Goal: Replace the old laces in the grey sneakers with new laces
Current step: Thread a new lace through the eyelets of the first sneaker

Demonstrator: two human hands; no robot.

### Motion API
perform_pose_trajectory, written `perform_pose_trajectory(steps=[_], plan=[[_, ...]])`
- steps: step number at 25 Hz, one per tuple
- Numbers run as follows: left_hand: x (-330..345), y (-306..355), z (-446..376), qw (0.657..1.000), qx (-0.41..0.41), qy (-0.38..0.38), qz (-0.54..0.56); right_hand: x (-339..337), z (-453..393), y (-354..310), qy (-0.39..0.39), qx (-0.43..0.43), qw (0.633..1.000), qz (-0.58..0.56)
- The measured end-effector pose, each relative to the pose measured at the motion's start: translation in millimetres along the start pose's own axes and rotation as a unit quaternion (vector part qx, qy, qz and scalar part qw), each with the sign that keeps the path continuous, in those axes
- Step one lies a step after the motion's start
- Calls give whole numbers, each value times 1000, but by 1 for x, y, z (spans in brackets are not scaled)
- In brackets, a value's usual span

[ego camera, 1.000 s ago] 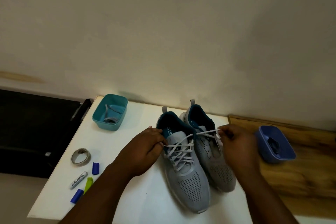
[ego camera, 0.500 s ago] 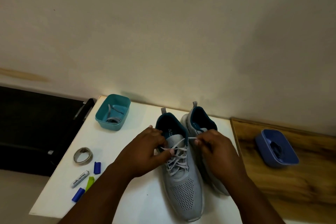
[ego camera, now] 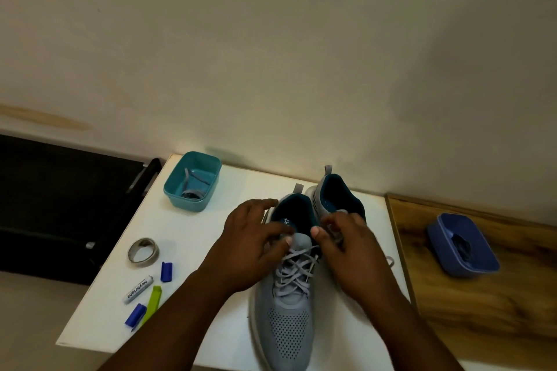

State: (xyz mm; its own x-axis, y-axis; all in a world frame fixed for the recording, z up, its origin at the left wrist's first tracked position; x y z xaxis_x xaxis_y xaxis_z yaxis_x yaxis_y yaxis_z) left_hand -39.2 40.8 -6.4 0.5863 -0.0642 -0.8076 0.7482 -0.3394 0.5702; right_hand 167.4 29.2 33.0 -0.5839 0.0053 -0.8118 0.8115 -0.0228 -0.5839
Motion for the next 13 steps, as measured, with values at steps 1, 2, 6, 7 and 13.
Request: perform_pose_trajectory(steps=[1,2,6,7,13], plan=[[3,1,-2,1000,-16,9,-21,4,2,-3,1,5,1000,14],[5,3,-5,998,-31,14,-56,7,4,-4,1,21,999,29],[8,39,-24,992,21,51,-116,8,15,3,-3,70,997,29],[7,52,-32,987,56,40,-143,5,17,3,5,70,997,25],[16,67,-83,921,-4,-345,-182,6,18,6,-54,85,994,-49]])
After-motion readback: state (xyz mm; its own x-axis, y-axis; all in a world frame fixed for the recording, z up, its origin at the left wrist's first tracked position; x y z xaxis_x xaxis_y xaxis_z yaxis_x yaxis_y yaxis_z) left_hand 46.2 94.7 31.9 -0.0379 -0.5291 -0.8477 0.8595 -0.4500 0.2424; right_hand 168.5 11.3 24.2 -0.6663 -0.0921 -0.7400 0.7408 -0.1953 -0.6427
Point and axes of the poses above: each hand's wrist, its own z-axis away from the middle knuckle, its own x-axis out of the palm, y = z × x, the point moved 4 cm from there along -z, towards the middle knuckle, and after that the axes turned 3 degrees about -y, right-handed, at the moved point
